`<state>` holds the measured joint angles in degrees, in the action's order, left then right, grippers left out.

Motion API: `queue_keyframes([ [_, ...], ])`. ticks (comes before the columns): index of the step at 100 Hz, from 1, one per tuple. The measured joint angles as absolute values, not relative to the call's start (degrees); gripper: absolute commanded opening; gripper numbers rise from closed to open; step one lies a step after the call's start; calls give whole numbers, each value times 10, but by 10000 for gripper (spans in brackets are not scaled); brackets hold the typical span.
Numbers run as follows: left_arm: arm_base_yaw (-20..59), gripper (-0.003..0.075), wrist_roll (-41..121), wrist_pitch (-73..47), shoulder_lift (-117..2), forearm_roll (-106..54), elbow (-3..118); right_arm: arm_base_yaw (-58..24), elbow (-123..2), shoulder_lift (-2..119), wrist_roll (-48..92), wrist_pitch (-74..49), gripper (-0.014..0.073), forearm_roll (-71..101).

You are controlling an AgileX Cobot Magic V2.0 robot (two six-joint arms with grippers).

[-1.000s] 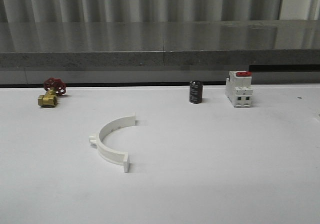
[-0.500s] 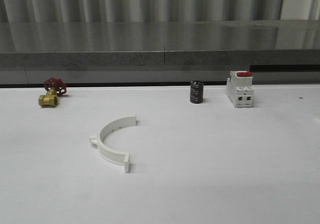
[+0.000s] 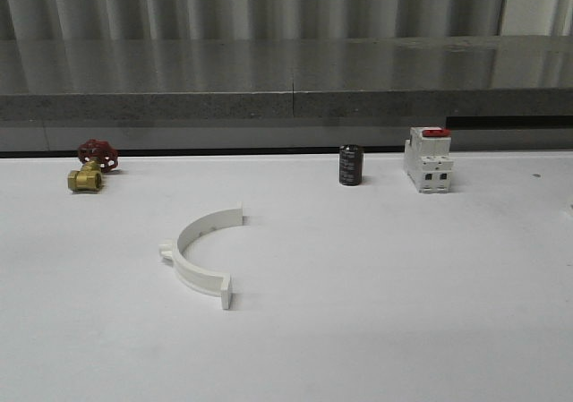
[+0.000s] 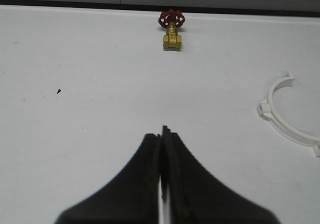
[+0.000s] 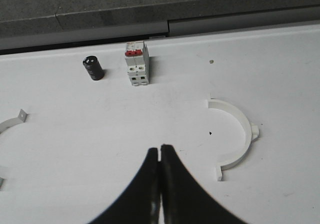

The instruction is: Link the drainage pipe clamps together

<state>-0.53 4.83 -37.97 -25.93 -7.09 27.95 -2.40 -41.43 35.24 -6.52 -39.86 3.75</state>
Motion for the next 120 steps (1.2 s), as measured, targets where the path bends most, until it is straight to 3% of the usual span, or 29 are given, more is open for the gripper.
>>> queue_keyframes([
  [6,-5,-21,48,-380,-259,-71,280,-24,-419,377,-65,-404,-43,38],
  [13,-5,-21,49,-379,-259,-71,280,-24,-419,400,-65,-418,41,39],
  [30,-5,-21,49,-379,-259,-71,280,-24,-419,438,-65,-452,437,39],
  [37,-5,-21,49,-379,-259,-71,280,-24,-419,445,-65,-460,533,39],
  [59,-5,-21,49,-379,-259,-71,280,-24,-448,495,-62,-470,539,39],
  [87,-5,-21,49,-379,-259,-71,280,-18,-575,693,-5,-470,539,40],
  [120,-5,-21,49,-379,-259,-71,280,93,-654,880,56,-464,539,43],
])
